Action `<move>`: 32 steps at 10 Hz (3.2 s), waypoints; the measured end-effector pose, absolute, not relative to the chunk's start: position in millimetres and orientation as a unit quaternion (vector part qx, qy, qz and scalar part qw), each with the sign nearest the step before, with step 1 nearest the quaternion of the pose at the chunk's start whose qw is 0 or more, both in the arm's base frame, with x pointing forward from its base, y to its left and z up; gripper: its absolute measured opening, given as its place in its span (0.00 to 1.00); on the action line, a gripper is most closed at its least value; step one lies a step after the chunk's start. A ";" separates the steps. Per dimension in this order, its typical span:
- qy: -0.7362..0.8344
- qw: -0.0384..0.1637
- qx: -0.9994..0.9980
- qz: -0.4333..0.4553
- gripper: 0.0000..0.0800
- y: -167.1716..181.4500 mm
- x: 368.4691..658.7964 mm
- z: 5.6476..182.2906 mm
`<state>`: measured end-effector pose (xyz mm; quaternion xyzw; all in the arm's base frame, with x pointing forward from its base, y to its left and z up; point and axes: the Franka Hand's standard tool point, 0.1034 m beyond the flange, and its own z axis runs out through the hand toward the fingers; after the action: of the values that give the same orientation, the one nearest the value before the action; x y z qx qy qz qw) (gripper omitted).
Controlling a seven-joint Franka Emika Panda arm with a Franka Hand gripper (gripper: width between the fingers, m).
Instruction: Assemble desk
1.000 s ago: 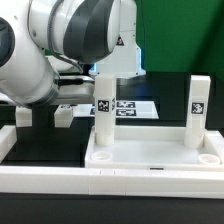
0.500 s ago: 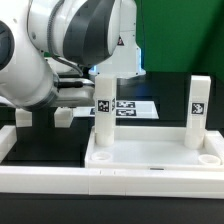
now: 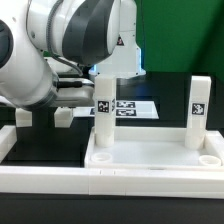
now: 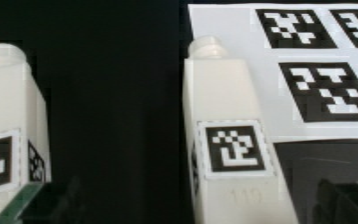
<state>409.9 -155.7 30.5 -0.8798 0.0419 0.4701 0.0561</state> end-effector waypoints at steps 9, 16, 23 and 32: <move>0.065 0.038 -0.880 0.469 0.81 -156.0 412.1 23.6; 0.067 0.033 -0.885 0.459 0.81 -156.0 412.3 16.2; 0.074 0.027 -0.885 0.458 0.47 -156.0 412.1 15.7; 0.037 0.030 -0.889 0.456 0.36 -160.4 413.5 18.2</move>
Offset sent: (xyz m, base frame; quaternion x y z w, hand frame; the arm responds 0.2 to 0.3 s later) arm 0.0011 0.0092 -0.0094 -0.0055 0.0098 0.0354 0.9993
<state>413.5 -160.4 18.2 -0.8885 0.0365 0.4563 0.0303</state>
